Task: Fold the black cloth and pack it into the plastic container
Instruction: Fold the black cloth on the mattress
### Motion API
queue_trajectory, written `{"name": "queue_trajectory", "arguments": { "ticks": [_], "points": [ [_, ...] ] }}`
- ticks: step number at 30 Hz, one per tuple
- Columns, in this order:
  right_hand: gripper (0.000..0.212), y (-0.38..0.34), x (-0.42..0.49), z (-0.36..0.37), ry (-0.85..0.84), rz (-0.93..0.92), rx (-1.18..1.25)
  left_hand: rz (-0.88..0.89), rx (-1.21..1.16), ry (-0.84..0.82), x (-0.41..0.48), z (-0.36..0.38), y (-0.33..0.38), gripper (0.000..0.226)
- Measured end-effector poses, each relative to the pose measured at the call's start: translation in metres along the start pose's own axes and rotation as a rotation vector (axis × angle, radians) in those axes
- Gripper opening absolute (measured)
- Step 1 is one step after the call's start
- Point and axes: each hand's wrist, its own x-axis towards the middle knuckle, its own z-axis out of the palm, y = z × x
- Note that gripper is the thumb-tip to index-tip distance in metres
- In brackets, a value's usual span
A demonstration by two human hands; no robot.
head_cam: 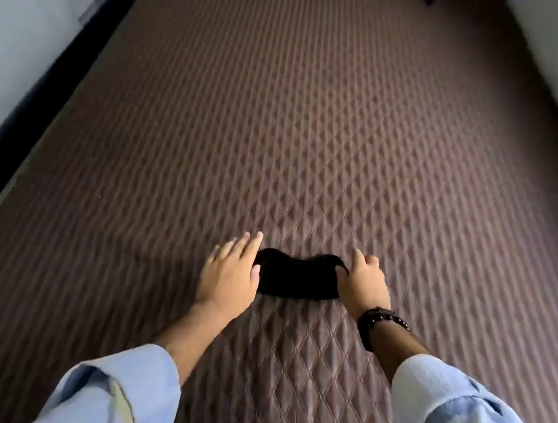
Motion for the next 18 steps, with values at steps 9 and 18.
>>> {"name": "queue_trajectory", "arguments": {
  "ticks": [9,18],
  "points": [
    [0.032,0.023,0.041,0.003,-0.161,0.009,0.053,-0.473,-0.59,-0.238,0.039,0.045,-0.009,0.049],
    [0.029,0.043,0.012,0.004,0.221,-0.6,0.066,-0.073,-0.569,0.275,0.012,0.028,-0.013,0.045]
  ]
}}
